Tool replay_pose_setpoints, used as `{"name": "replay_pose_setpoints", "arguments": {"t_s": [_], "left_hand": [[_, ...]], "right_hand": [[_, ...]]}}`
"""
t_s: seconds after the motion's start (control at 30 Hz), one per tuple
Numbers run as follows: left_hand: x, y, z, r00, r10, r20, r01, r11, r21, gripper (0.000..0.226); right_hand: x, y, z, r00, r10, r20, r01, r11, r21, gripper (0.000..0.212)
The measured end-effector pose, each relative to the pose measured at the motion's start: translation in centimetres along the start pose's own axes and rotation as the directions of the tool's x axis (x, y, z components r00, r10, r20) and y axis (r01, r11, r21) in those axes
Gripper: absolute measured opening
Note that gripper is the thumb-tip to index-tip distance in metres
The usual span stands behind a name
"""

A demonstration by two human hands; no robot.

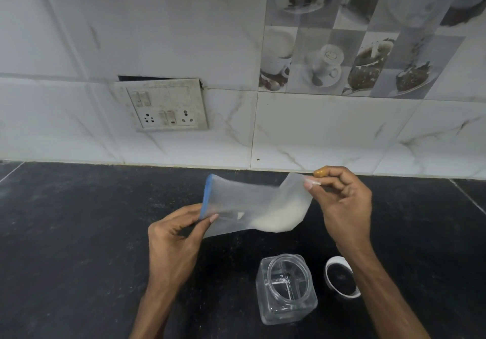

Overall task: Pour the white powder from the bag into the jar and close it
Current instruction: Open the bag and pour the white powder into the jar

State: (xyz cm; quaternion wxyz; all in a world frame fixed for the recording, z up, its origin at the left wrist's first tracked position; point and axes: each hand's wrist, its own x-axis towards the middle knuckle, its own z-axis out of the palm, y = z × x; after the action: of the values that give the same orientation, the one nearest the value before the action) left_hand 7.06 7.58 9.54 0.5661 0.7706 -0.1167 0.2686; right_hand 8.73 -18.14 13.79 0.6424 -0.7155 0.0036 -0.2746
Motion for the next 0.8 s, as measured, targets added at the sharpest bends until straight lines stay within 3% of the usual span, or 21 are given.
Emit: {"name": "replay_pose_setpoints", "arguments": {"t_s": [0.4,0.8], "left_hand": [[-0.4,0.4,0.9,0.999,-0.009,0.035,0.009,1.0,-0.011,0.034],[-0.6,1.6,1.6,0.998,0.014,0.059,-0.011,0.999,-0.038,0.038]], "right_hand": [[0.1,0.0,-1.3,1.0,-0.007,-0.008,0.007,1.0,-0.002,0.027],[-0.2,-0.2,-2.4,0.988,-0.062,-0.143,0.07,0.996,0.056,0.028]]}}
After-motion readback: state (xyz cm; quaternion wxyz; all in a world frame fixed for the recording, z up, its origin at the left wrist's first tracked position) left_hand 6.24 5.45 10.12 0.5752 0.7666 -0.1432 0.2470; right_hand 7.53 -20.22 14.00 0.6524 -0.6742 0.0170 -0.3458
